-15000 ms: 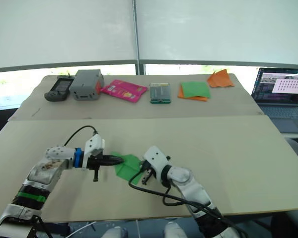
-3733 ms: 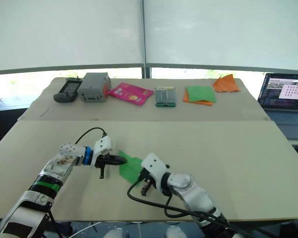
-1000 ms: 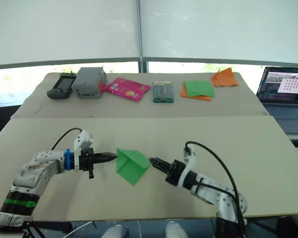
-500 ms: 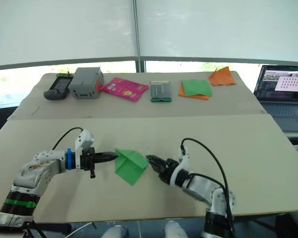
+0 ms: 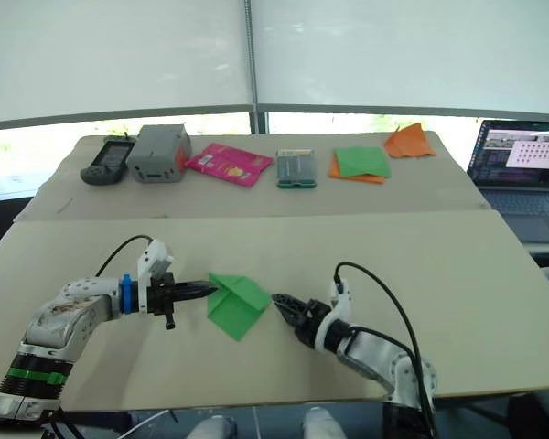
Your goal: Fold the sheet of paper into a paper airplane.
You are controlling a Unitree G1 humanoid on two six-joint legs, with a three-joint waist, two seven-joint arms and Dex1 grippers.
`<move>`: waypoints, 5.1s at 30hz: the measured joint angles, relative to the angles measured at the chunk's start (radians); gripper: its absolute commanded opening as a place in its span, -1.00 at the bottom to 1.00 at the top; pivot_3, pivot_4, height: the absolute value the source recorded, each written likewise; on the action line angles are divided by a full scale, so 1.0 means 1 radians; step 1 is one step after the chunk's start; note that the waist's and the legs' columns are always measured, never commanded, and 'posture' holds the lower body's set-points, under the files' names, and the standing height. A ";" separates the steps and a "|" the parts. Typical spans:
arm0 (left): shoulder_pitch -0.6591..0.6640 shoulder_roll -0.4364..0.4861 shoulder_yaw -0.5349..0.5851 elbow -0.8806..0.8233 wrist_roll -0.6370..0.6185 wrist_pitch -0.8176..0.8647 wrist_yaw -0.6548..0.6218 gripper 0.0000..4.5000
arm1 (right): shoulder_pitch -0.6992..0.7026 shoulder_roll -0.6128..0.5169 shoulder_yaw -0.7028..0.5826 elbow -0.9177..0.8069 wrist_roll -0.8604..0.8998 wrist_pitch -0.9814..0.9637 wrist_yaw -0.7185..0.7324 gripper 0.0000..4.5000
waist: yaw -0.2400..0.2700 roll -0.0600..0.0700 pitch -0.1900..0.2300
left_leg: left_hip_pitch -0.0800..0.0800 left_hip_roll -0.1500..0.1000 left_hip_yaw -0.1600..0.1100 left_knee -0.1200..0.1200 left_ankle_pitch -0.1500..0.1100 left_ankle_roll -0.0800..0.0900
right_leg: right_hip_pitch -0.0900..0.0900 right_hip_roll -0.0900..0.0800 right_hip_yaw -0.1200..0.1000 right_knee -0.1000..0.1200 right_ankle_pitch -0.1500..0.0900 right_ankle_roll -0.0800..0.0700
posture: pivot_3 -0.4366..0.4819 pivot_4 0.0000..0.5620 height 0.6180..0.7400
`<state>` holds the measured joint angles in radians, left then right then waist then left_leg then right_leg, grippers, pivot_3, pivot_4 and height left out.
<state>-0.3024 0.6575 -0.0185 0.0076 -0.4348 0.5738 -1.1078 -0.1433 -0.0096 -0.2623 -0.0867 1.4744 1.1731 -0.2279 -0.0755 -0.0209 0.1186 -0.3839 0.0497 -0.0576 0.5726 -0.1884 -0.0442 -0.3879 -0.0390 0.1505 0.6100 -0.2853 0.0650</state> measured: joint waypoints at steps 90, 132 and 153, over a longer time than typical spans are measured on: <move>0.040 0.055 0.070 -0.040 -0.152 0.101 -0.017 -1.00 | -0.102 -0.612 0.636 -0.260 -1.540 -1.278 0.912 -0.07 | 0.030 -0.009 0.006 | 0.005 -0.001 0.002 0.004 0.001 0.000 | 0.002 -0.001 0.000 0.001 0.001 0.001 | -0.05 -0.47 1.00; 0.085 0.053 0.026 -0.054 -0.073 0.037 -0.018 -1.00 | -0.167 -0.353 0.805 -0.217 -1.480 -0.572 0.920 -0.99 | 0.031 -0.008 0.006 | 0.004 -0.001 0.002 0.004 0.001 0.000 | 0.001 0.000 0.000 0.001 0.002 0.001 | -0.05 -0.47 1.00; 0.141 0.079 -0.095 -0.067 0.040 -0.074 -0.049 -1.00 | -0.203 -0.329 0.719 -0.246 -1.458 -0.564 0.929 -0.99 | 0.030 -0.008 0.006 | 0.005 -0.001 0.002 0.004 0.001 0.000 | 0.001 0.000 0.000 0.002 0.002 0.001 | -0.05 -0.47 1.00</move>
<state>-0.1612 0.7369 -0.1132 -0.0598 -0.3944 0.4999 -1.1573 -0.3464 -0.3387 0.4563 -0.3323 0.0163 0.6086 0.7011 -0.0457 -0.0289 0.1247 -0.3793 0.0490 -0.0559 0.5762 -0.1876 -0.0444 -0.3867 -0.0393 0.1502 0.6117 -0.2837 0.0656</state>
